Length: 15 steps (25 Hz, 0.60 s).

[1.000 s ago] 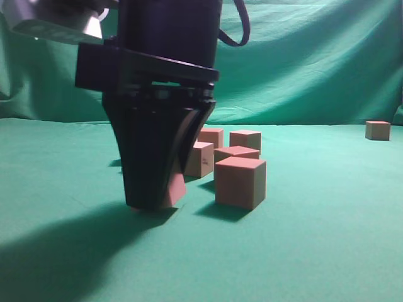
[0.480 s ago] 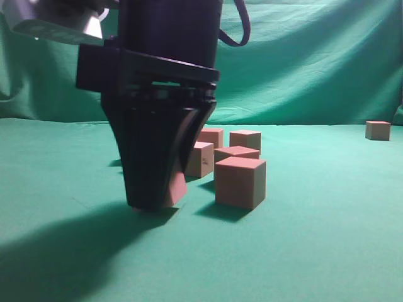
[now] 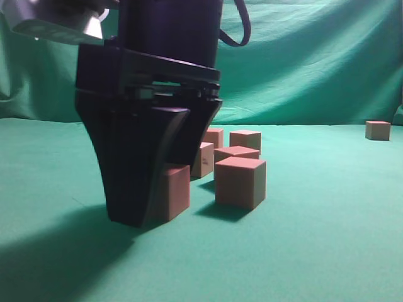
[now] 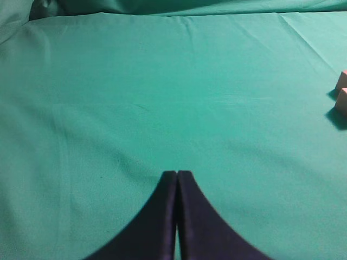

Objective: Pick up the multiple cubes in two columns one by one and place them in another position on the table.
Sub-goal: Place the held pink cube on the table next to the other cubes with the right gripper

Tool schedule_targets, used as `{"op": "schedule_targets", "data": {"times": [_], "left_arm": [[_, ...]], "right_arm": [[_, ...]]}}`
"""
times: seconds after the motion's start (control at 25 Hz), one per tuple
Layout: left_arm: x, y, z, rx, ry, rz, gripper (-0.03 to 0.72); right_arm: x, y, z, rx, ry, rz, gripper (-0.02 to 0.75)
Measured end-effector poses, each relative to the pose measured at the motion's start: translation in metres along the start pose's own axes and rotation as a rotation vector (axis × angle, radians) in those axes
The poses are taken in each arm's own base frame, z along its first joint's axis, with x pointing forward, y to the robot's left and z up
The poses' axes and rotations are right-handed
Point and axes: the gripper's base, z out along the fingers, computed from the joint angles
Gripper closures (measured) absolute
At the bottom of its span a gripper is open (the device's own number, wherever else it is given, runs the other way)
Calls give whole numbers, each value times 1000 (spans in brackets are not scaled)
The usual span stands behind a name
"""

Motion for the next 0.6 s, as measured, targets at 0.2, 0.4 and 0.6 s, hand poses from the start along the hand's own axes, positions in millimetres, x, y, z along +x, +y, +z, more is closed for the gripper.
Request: {"op": "schedule_targets", "data": {"times": [0.2, 0.4, 0.6], "left_arm": [[0, 0, 0, 0, 0, 0, 688], [0, 0, 0, 0, 0, 0, 688], [0, 0, 0, 0, 0, 0, 688]], "right_arm": [[-1, 0, -11, 3, -11, -1, 194], [-12, -1, -66, 40, -97, 15, 194], [-15, 0, -150, 108, -226, 105, 194]]}}
